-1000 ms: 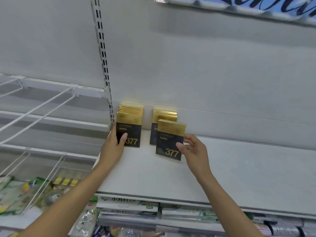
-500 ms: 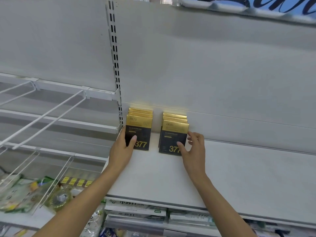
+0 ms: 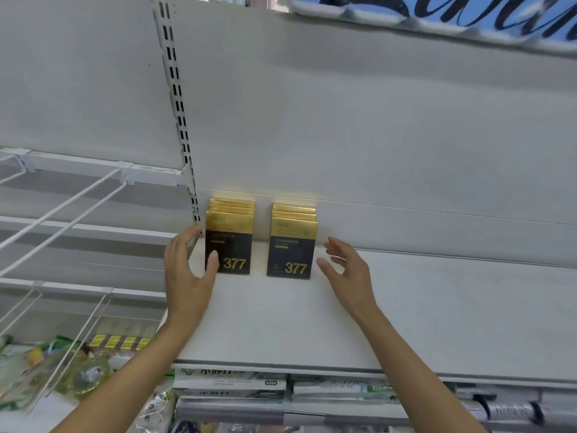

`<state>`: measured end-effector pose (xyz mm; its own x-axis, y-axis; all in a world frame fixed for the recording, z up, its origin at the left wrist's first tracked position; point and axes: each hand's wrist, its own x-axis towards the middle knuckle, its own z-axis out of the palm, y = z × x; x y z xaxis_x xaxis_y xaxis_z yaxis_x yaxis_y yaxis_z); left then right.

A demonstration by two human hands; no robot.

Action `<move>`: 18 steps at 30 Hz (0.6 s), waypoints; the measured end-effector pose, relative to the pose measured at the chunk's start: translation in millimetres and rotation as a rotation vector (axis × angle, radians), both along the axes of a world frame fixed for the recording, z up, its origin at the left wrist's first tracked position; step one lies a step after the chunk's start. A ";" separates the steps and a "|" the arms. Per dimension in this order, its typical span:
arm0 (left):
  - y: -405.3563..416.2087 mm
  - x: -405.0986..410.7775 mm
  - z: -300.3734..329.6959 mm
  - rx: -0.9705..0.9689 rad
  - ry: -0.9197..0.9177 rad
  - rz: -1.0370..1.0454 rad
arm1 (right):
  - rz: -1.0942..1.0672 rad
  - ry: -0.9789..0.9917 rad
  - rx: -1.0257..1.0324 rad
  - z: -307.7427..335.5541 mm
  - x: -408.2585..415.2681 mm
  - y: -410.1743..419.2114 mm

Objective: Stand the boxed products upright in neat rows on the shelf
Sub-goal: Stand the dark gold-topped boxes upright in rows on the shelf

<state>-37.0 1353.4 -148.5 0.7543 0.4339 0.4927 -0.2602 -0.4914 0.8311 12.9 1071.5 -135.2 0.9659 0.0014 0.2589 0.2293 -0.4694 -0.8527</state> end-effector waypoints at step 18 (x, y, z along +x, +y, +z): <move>-292.7 -25.2 49.3 0.225 0.118 -0.924 | -0.033 -0.087 -0.164 46.8 -137.9 -249.0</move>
